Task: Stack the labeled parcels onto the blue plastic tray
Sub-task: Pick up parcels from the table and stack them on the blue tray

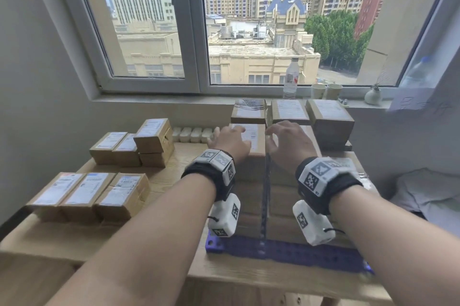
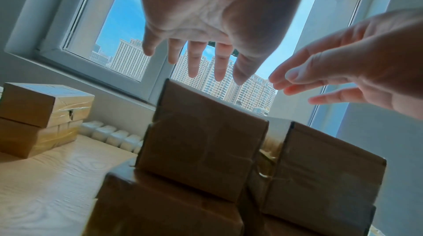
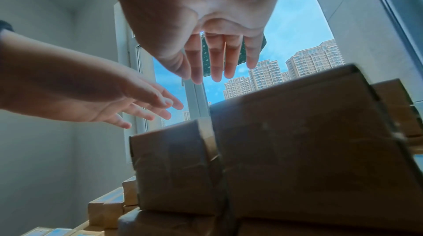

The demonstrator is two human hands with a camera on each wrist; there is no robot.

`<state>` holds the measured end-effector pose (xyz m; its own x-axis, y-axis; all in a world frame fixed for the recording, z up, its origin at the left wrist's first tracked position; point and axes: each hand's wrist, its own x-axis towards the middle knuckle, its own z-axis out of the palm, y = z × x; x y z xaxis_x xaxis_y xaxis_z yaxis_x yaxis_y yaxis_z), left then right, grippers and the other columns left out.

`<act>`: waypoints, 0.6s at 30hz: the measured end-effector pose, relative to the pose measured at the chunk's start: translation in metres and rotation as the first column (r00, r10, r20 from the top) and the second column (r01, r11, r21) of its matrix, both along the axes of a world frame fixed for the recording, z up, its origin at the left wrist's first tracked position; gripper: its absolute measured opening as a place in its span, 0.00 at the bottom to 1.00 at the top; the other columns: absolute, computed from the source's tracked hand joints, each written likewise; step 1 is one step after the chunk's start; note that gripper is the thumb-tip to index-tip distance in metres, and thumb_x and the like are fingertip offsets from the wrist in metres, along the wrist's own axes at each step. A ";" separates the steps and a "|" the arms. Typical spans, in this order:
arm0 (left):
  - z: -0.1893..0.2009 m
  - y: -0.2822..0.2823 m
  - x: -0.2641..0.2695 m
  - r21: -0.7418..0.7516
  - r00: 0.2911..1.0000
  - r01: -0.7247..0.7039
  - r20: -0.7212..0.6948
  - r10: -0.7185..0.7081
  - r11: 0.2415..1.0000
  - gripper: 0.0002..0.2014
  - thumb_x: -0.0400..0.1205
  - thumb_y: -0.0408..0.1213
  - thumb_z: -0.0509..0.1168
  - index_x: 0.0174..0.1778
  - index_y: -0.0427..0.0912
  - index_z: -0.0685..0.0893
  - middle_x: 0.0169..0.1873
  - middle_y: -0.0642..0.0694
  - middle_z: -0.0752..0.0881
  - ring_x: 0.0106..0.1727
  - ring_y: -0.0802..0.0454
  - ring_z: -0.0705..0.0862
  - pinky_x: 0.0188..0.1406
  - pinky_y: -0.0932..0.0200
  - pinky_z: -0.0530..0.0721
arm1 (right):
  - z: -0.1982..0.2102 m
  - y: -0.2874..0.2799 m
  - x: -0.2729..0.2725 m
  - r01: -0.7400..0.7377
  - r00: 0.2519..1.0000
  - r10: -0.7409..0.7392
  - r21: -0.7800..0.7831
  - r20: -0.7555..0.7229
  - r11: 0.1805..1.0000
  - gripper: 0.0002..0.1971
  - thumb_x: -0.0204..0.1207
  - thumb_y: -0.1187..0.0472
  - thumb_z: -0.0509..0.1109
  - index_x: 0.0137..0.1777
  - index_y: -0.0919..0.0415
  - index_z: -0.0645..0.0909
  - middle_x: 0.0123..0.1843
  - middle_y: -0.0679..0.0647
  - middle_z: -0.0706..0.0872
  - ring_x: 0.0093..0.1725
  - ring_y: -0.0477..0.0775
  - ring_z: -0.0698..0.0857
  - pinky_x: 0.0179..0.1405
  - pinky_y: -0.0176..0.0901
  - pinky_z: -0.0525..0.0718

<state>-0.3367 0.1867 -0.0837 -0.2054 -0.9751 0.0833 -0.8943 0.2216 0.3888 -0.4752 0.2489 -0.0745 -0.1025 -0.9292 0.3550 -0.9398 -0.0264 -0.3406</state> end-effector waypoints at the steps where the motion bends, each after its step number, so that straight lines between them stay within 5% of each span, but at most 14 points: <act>1: 0.000 0.000 0.008 -0.009 1.000 -0.006 -0.005 0.006 1.000 0.24 0.84 0.48 0.60 0.78 0.55 0.71 0.77 0.44 0.73 0.80 0.41 0.63 0.79 0.41 0.61 | 0.002 0.000 0.009 -0.011 1.000 0.011 0.002 0.001 1.000 0.16 0.82 0.57 0.62 0.66 0.56 0.82 0.66 0.55 0.82 0.69 0.57 0.75 0.67 0.47 0.73; 10: -0.020 -0.009 0.114 0.027 0.997 -0.073 -0.032 0.074 0.997 0.23 0.81 0.40 0.57 0.75 0.53 0.74 0.75 0.42 0.73 0.78 0.41 0.67 0.75 0.42 0.65 | -0.003 -0.023 0.127 -0.142 0.989 0.141 0.010 0.033 0.990 0.13 0.80 0.58 0.63 0.59 0.56 0.86 0.58 0.56 0.86 0.58 0.59 0.82 0.56 0.46 0.76; 18: -0.050 -0.035 0.246 0.092 0.989 -0.143 -0.011 0.145 0.985 0.21 0.85 0.45 0.56 0.75 0.52 0.74 0.73 0.42 0.76 0.75 0.41 0.70 0.73 0.45 0.70 | -0.041 -0.062 0.255 -0.182 0.981 0.173 0.115 0.085 0.977 0.14 0.80 0.58 0.62 0.60 0.55 0.86 0.59 0.54 0.88 0.58 0.56 0.84 0.58 0.46 0.80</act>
